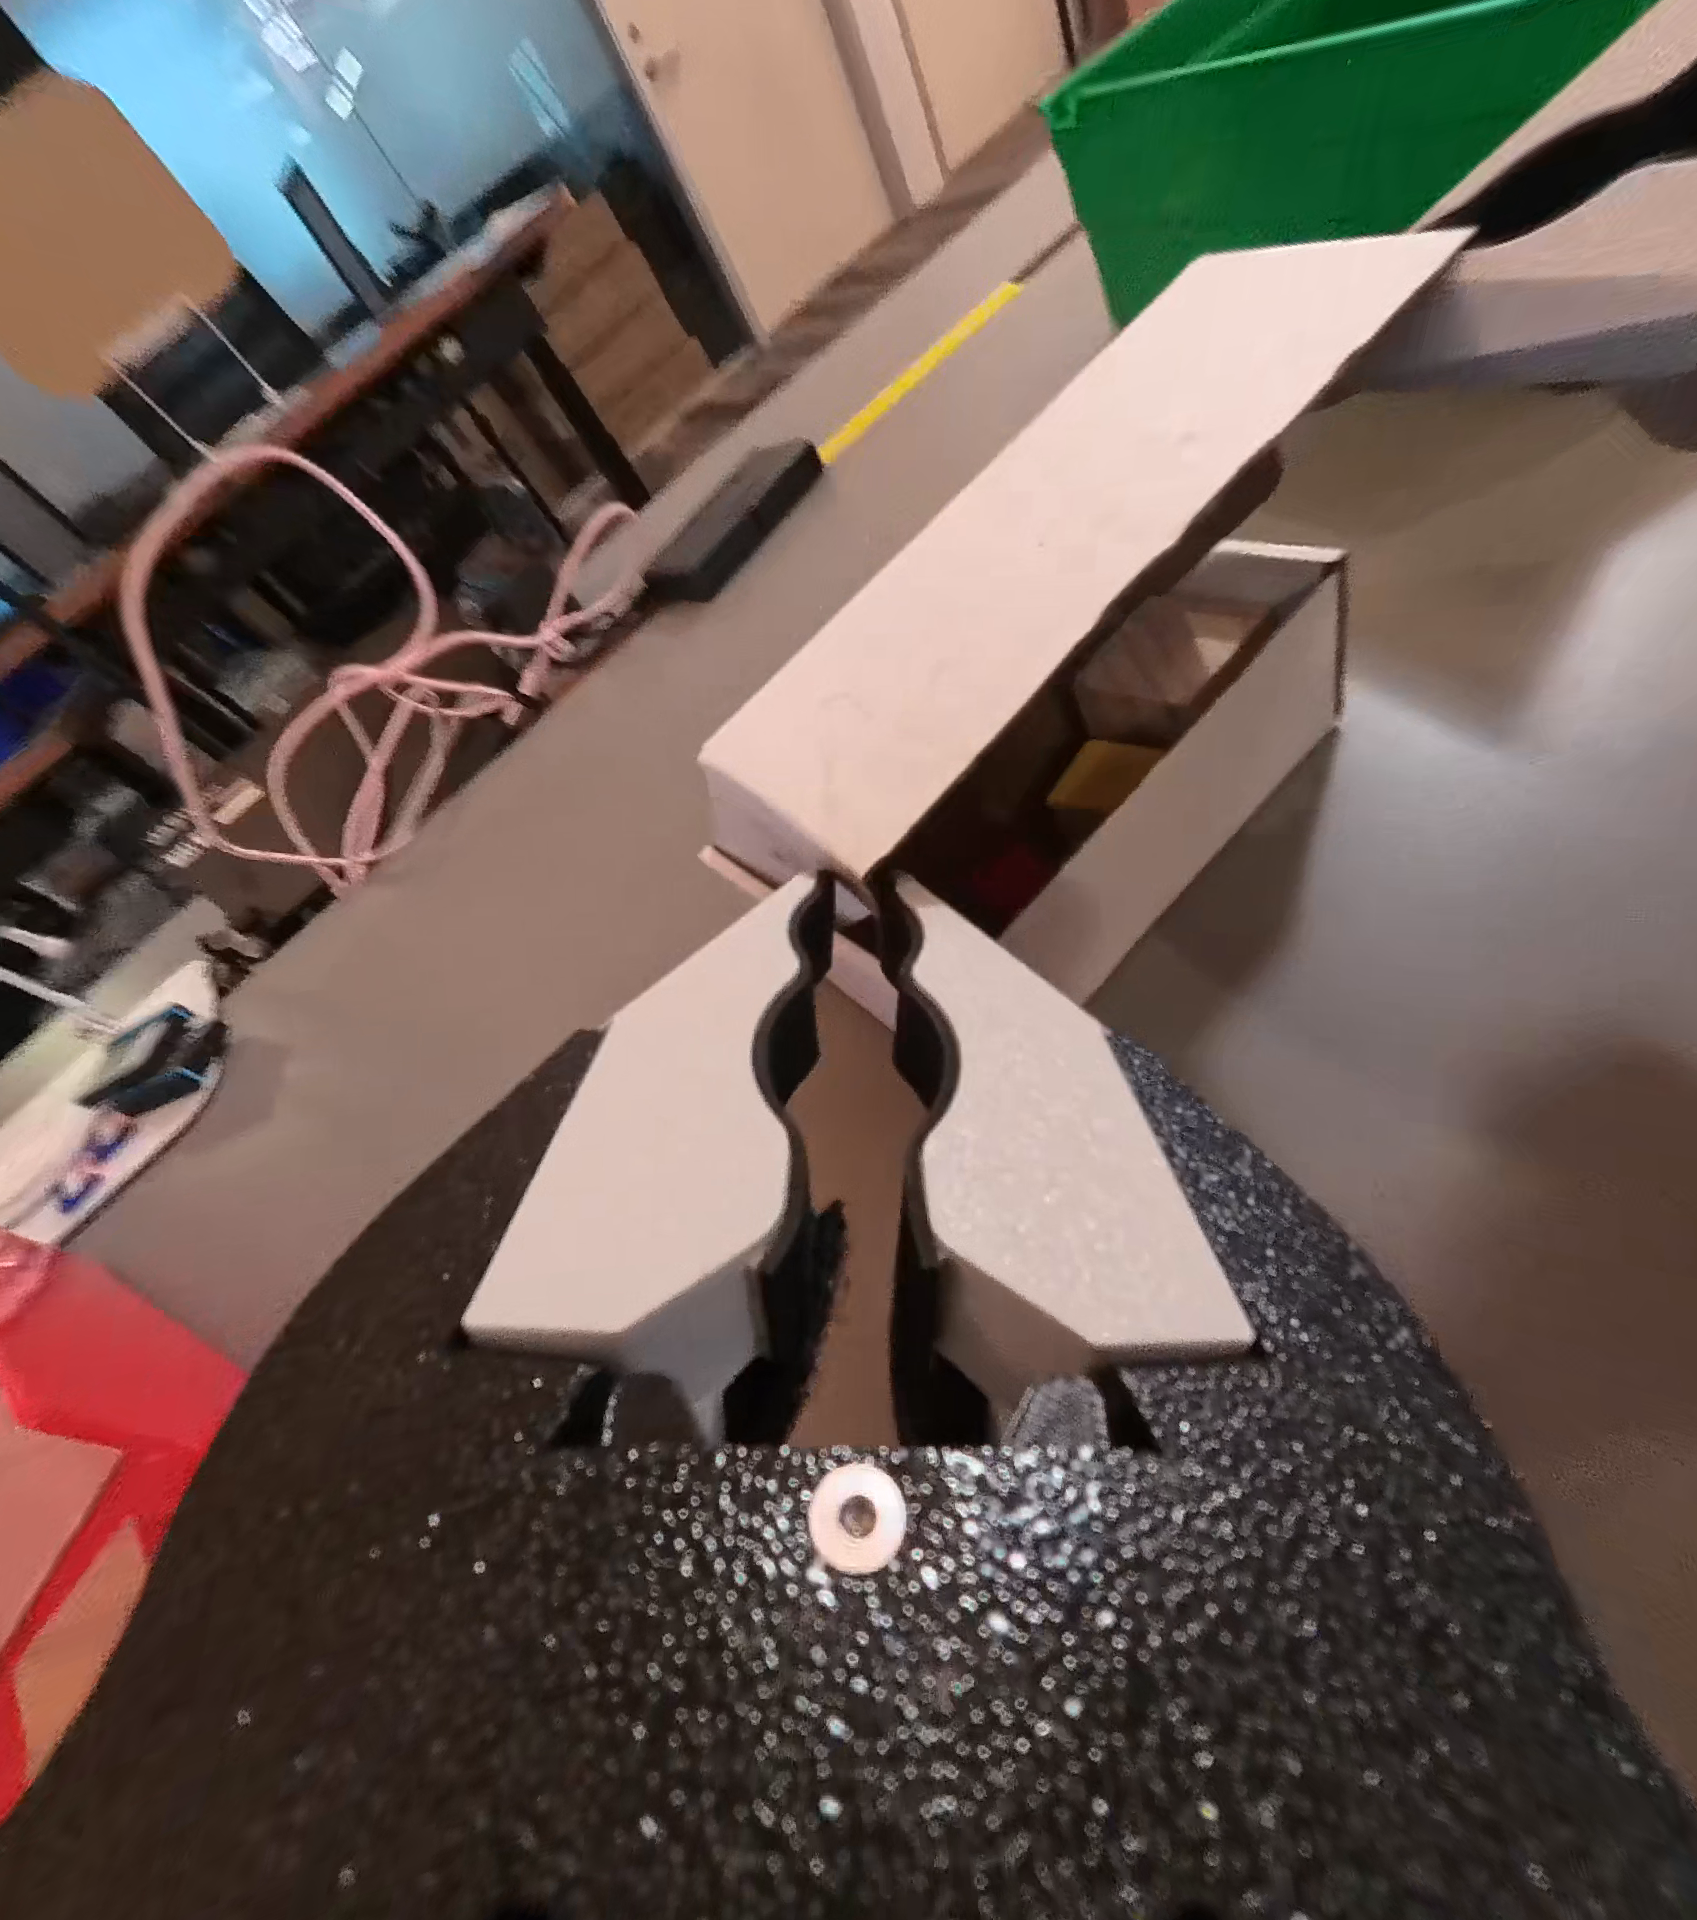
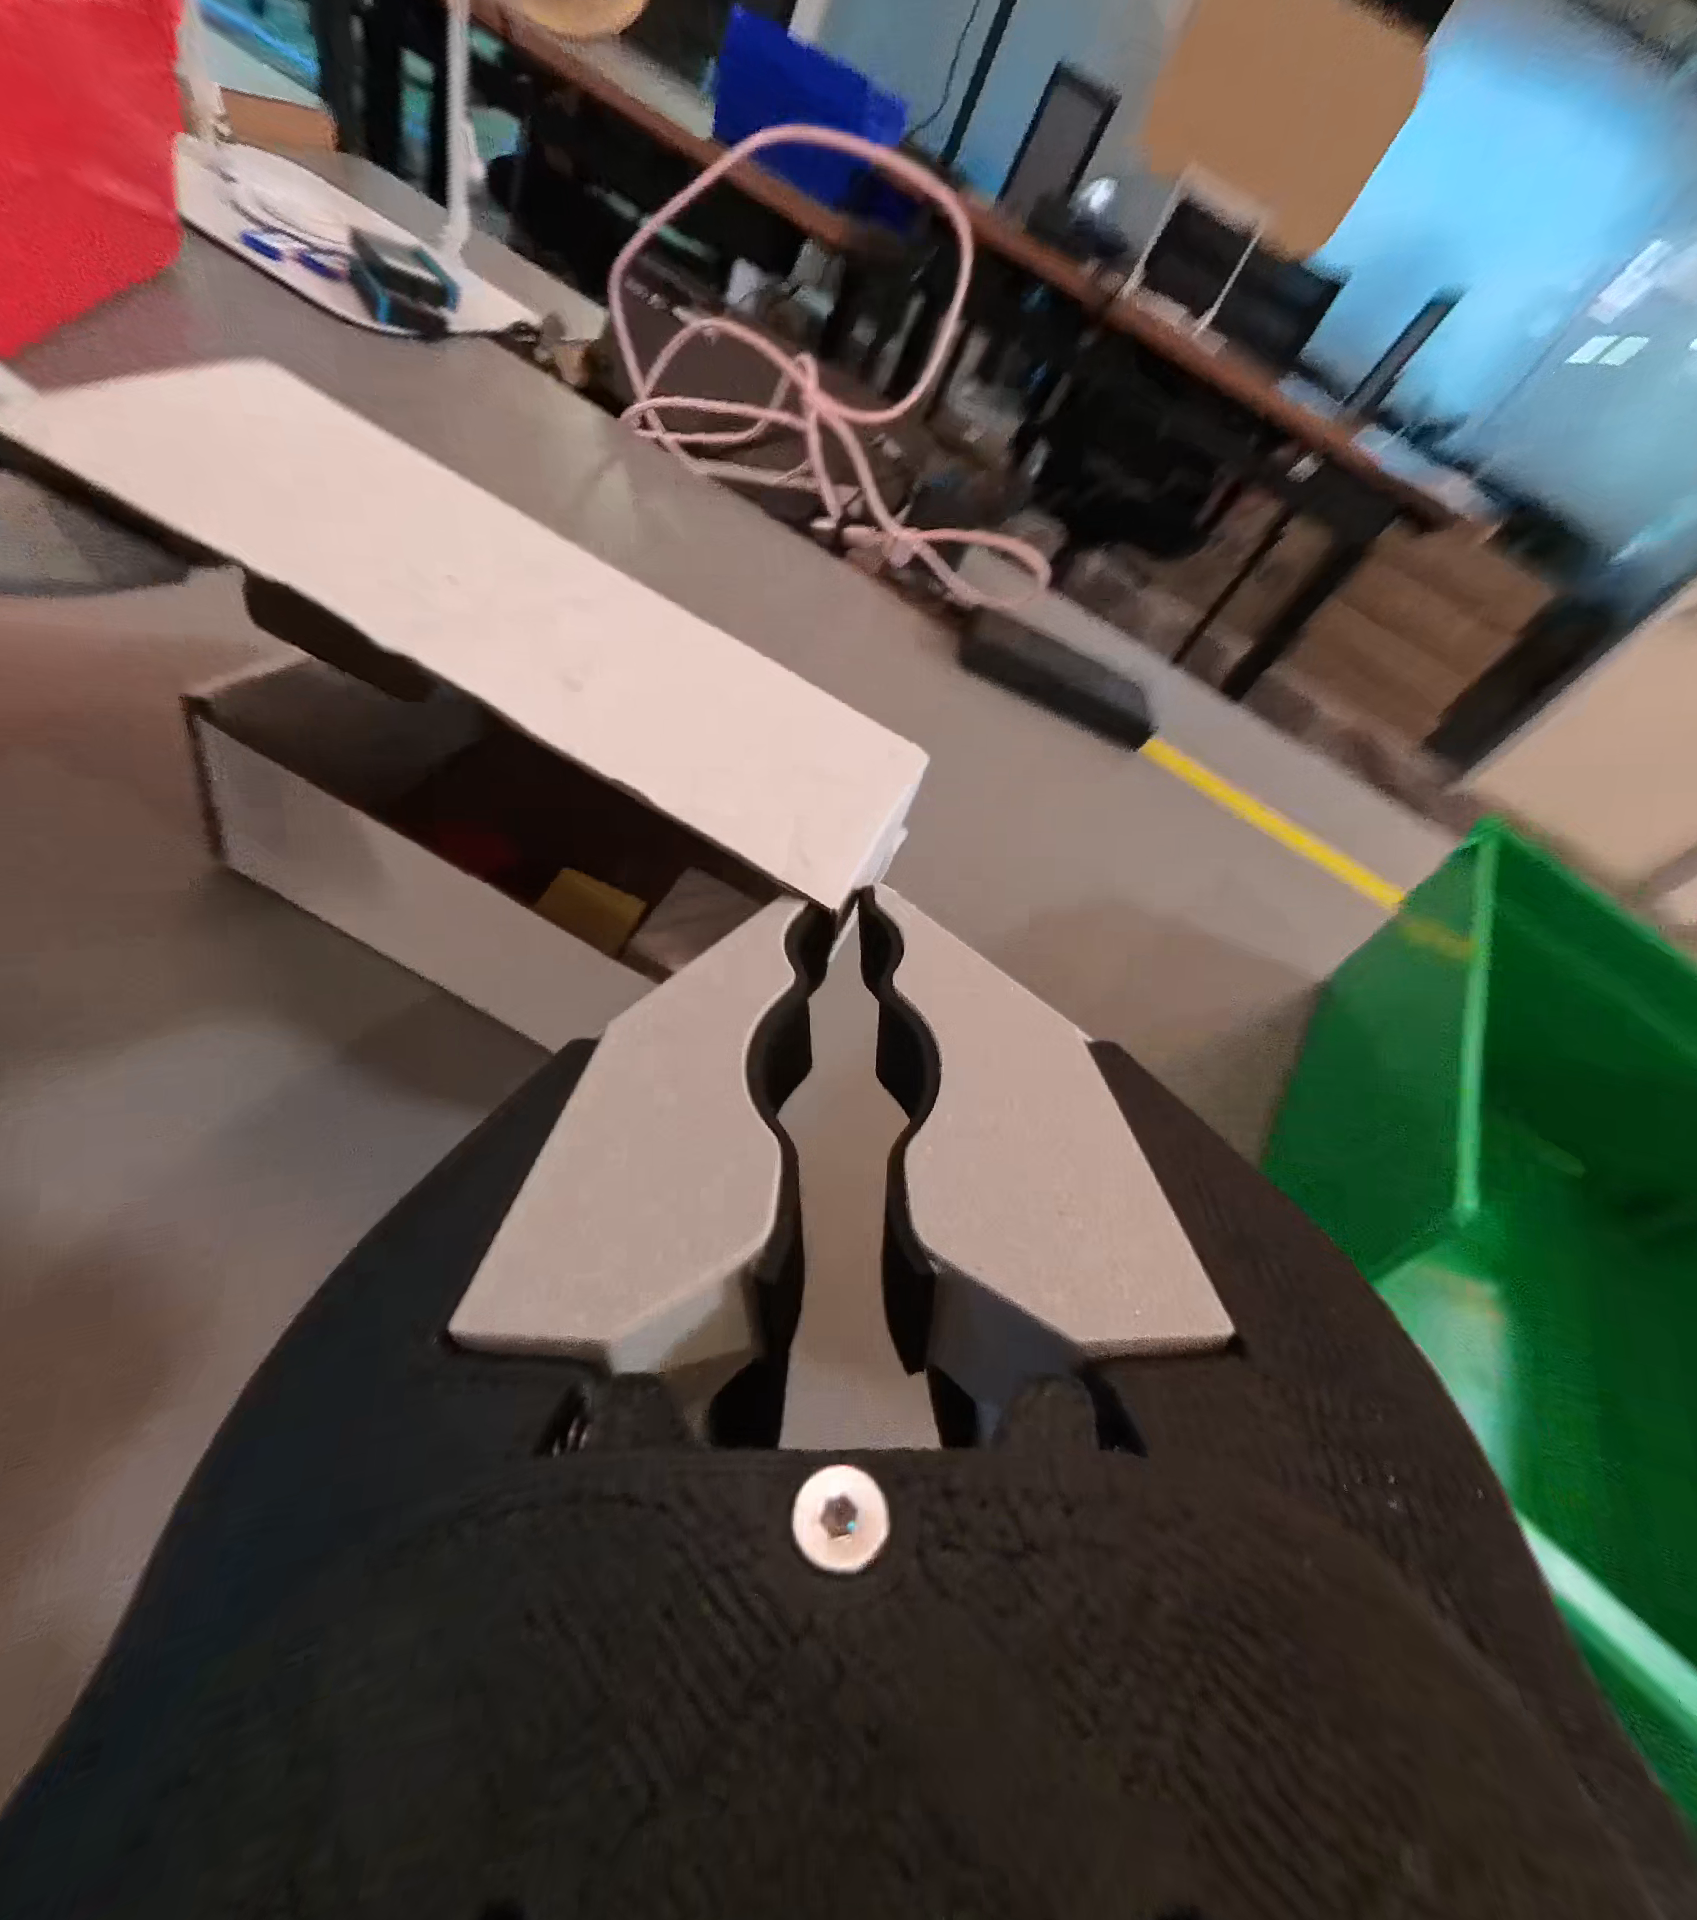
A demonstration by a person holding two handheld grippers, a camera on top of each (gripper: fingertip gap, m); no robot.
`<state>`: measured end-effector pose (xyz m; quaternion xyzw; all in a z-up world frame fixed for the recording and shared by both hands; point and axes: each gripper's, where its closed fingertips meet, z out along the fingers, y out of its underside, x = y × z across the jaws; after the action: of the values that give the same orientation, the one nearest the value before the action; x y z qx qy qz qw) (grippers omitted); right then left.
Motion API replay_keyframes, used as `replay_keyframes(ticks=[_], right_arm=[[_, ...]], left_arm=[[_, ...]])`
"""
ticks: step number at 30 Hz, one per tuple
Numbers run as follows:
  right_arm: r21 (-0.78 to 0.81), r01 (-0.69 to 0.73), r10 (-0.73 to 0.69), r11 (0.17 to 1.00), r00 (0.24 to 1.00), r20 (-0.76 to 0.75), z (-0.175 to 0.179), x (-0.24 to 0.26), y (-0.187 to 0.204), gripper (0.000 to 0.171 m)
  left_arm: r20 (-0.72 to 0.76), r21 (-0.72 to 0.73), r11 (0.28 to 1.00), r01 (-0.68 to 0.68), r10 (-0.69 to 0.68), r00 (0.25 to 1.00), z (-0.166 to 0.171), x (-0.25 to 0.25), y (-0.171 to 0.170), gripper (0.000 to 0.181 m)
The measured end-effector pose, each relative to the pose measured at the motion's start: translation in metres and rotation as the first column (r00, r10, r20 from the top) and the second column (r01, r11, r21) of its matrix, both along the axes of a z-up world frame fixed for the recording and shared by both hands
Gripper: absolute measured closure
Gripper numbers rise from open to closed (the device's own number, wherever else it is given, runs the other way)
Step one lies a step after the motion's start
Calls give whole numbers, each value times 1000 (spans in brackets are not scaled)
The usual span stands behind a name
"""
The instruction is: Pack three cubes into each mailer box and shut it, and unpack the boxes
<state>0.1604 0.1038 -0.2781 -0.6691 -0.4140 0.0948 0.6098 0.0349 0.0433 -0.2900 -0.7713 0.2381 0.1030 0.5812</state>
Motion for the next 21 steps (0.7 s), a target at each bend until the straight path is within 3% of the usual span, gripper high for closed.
replay_keyframes(ticks=[3, 7, 16, 21], right_arm=[[-172, -50, 48, 984, 999, -16, 0, 1, -3, 168], [-287, -60, 76, 956, 996, 44, -11, 5, -7, 168], [-384, -38, 79, 922, 993, 90, -55, 5, -7, 168], [-387, -40, 77, 921, 994, 80, -60, 4, -5, 168]], left_arm=[[80, -153, 987, 51, -39, 996, 1, 6, -6, 175], [110, -293, 952, 94, -64, 992, -9, 12, -15, 175], [119, -393, 916, 75, -30, 992, -51, 10, -14, 175], [131, -395, 916, 70, -20, 991, -57, 9, -10, 175]])
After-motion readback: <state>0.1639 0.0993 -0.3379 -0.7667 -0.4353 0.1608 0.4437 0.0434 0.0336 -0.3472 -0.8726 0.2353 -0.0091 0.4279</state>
